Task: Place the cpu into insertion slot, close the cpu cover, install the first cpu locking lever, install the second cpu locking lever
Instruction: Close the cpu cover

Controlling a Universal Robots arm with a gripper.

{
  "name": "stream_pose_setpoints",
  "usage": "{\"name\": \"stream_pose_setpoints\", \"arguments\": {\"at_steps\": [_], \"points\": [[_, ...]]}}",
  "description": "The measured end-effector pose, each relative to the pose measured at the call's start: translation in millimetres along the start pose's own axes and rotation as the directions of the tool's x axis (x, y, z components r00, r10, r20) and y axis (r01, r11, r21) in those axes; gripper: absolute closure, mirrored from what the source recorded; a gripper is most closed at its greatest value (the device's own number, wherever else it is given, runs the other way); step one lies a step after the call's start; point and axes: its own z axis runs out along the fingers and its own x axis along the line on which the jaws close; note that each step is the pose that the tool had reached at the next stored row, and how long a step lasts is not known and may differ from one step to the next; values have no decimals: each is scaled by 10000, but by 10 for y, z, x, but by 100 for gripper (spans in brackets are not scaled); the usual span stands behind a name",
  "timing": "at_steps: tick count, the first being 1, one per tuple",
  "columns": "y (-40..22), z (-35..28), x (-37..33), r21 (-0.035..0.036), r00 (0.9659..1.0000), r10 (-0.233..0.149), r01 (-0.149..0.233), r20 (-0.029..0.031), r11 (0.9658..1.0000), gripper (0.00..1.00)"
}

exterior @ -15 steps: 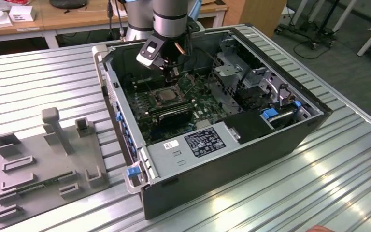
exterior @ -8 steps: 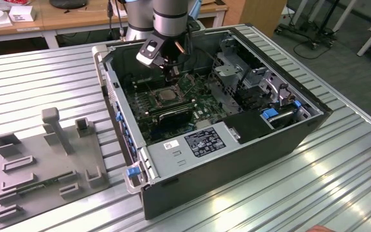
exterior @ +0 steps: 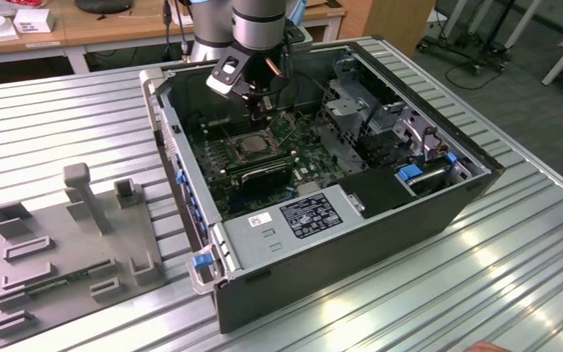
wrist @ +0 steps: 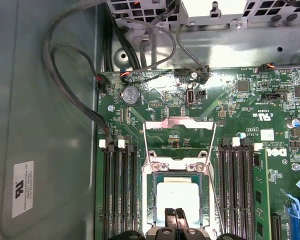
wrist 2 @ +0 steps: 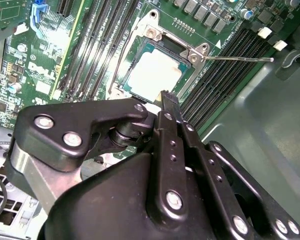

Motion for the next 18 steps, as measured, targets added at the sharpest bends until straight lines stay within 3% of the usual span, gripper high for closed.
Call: {"name": "stream_pose_setpoints", "arguments": {"at_steps": [18], "points": [[1, -26, 1, 0, 10000, 0, 0, 0, 10000, 89]]}}
